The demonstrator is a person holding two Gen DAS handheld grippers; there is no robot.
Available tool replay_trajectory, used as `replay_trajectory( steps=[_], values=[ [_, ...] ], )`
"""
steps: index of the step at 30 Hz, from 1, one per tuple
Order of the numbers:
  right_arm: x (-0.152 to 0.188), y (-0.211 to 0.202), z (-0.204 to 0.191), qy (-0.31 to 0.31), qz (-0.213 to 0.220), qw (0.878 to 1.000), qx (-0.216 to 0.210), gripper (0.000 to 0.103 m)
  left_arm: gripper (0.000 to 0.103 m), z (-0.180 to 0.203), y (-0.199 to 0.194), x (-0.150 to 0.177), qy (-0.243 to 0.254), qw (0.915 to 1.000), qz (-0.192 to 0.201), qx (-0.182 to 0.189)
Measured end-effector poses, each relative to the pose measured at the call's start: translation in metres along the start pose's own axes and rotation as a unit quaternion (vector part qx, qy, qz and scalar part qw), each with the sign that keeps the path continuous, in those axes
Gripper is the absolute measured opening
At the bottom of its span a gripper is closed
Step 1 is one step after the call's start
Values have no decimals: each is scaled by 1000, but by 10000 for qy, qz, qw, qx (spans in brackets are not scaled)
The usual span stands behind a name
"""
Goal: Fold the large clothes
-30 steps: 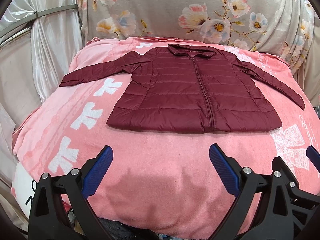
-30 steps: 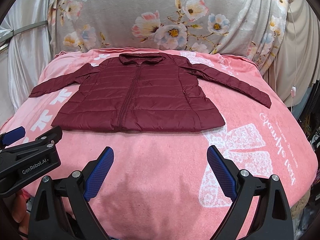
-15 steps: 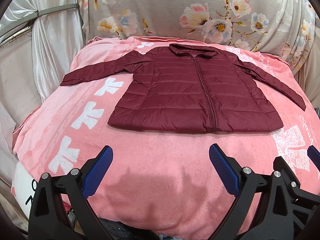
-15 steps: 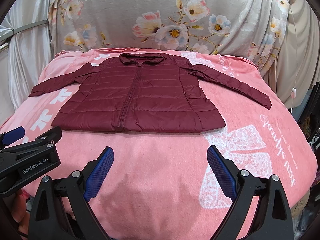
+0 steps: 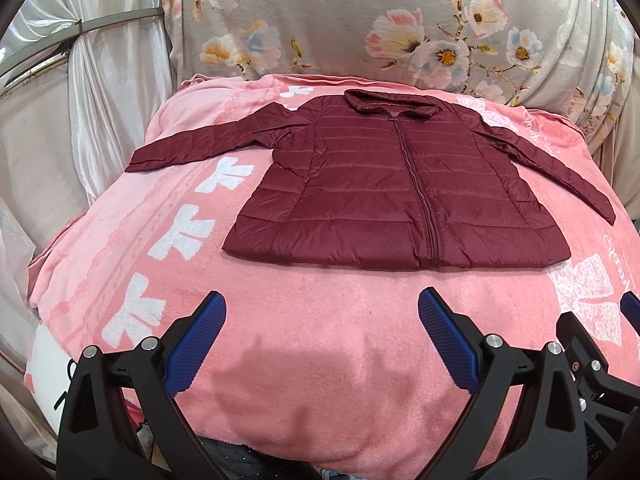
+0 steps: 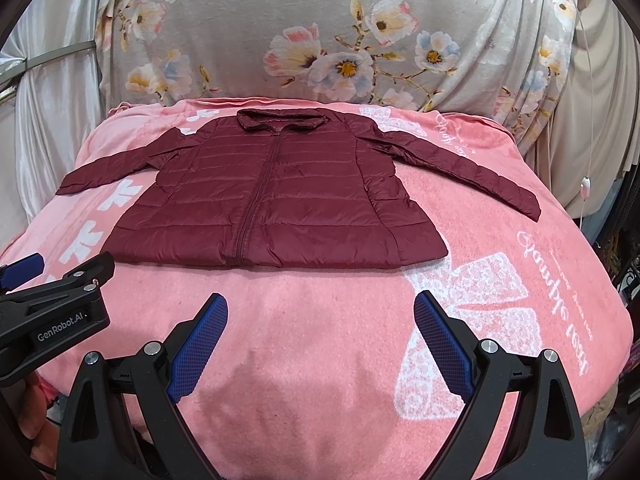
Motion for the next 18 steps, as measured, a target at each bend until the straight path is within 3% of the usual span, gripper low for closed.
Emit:
replay_trajectory(
  steps=[18],
  values=[
    [-1,-1,-1,20,6,10000,1,92,94,-1,-1,0,-10,10000,-15,-3]
  ],
)
Point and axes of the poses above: each gripper's, at about its wrist camera, not at the fingertips, and y roughly the way its jaws point, z to its right, x to its underside, the point moved 3 cm from there along y, roughly the way its jaws point, and after that the axes turned 3 degrees about -z, right-handed, at the moved point
